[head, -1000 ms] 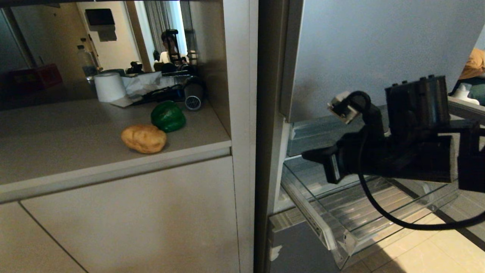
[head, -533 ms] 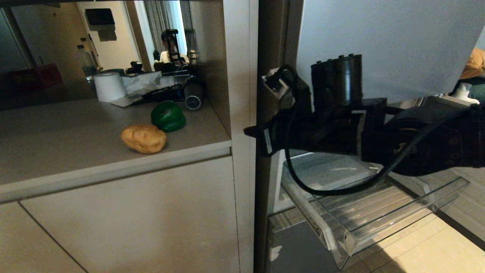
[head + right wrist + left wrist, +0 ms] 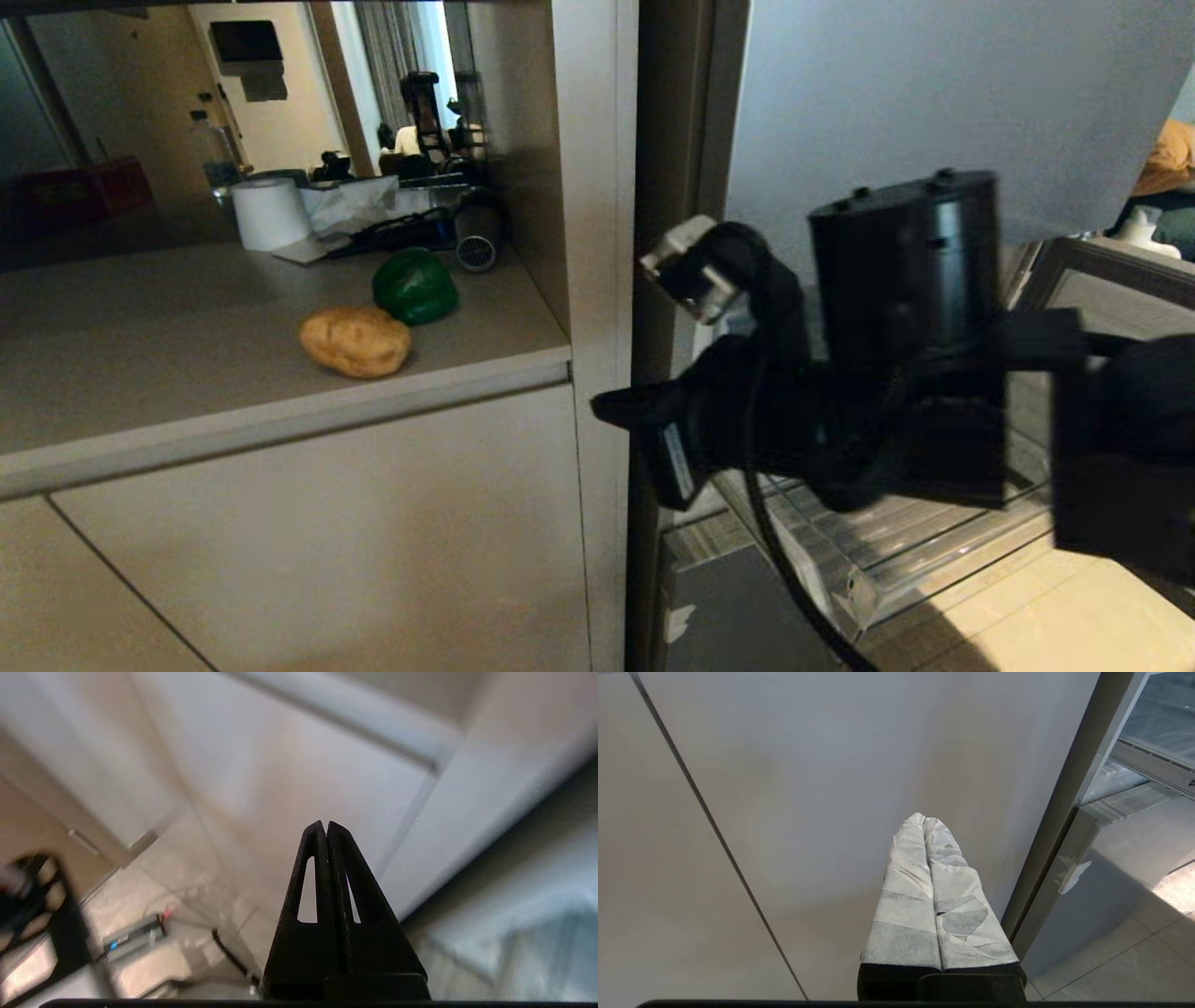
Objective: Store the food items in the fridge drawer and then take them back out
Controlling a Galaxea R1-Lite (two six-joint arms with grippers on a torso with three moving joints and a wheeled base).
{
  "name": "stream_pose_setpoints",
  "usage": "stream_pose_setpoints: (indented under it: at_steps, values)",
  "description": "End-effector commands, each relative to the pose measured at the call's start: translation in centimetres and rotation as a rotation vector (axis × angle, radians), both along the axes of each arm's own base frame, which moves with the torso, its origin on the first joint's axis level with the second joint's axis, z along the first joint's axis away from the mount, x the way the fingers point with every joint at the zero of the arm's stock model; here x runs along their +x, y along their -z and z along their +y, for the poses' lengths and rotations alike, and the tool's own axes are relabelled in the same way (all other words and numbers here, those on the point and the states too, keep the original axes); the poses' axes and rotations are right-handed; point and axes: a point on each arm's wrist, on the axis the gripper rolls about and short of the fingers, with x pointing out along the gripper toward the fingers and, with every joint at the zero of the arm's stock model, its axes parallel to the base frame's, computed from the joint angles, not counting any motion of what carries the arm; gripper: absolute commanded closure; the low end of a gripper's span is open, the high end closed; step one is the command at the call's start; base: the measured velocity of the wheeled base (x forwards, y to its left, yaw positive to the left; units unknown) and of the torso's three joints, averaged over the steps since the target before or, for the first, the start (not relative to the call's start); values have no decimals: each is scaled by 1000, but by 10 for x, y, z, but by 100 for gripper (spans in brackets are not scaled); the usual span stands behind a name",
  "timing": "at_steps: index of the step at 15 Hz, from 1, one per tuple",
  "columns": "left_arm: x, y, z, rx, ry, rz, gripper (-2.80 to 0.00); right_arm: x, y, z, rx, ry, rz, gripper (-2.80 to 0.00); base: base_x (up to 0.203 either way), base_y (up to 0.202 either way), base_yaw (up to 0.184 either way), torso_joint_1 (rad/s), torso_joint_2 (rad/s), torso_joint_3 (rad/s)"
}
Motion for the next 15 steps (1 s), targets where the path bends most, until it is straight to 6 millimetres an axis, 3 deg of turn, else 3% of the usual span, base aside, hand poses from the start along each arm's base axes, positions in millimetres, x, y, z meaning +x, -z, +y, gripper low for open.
stream_pose_setpoints:
  at_steps: [1,5,8,10,12,15]
  values:
    - [0,0,0,0,0,-1,0,-49,-23,-54,65,-5,-60,0,0,0,0,0,0,0]
    - [0,0,0,0,0,-1,0,-121,-23,-154,182,67,-175,0,0,0,0,0,0,0]
    - [0,0,0,0,0,0,0,-166,-2,-215,244,316,-289,0,0,0,0,0,0,0]
    - [0,0,0,0,0,-1,0,-196,18,-237,227,585,-364,0,0,0,0,0,0,0]
    - [0,0,0,0,0,-1,0,-225,49,-242,196,806,-418,0,0,0,0,0,0,0]
    - [0,0,0,0,0,1,0,-224,104,-242,112,980,-344,0,0,0,0,0,0,0]
